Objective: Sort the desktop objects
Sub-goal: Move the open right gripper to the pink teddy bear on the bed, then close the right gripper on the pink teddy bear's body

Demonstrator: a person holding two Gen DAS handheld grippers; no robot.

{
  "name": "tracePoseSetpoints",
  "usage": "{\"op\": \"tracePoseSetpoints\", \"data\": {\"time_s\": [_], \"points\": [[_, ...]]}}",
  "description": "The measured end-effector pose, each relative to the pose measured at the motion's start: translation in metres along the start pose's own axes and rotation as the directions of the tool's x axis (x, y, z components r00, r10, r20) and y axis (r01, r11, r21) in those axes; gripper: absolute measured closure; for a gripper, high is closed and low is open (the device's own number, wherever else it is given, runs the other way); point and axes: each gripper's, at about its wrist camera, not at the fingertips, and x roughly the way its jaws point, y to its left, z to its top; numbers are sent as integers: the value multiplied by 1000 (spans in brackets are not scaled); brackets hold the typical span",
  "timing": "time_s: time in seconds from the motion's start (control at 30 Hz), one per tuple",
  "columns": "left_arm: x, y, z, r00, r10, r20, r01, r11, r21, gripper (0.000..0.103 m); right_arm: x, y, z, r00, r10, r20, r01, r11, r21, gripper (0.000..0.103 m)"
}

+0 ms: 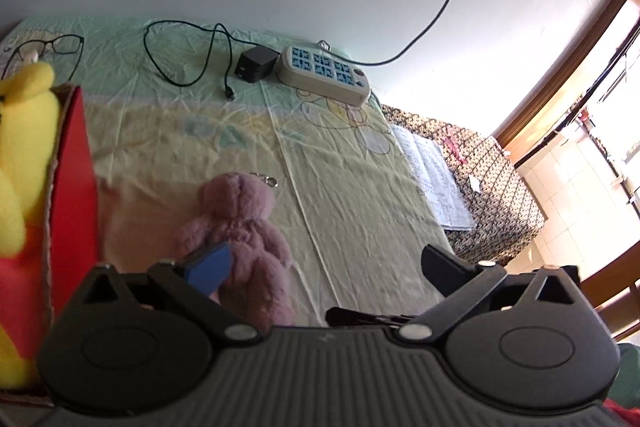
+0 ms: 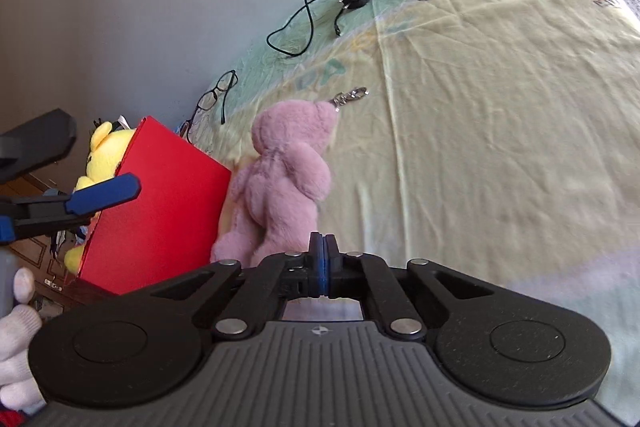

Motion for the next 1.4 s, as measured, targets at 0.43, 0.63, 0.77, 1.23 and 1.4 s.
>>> {"op": "tracePoseSetpoints", "data": {"time_s": [0.43,0.63,0.77,1.23,1.4], "points": [[55,29,-13,976,212,-51,-213,977,-17,2,6,-12,39,987,121,109,-130,988,85,67],[77,50,-10,972,201,-125,-209,976,-60,1,42,-14,51,984,162,81,-171,976,131,60],[86,48,-9,972,194,-135,-198,980,-19,2,59,-7,54,983,176,55,-181,979,90,61],[95,43,-10,969,192,-158,-188,981,43,18,71,-10,56,974,227,-7,-224,967,120,67],[89,26,-21,972,152,-178,-140,987,78,23,49,-12,52,979,204,-6,-202,972,117,69]]}}
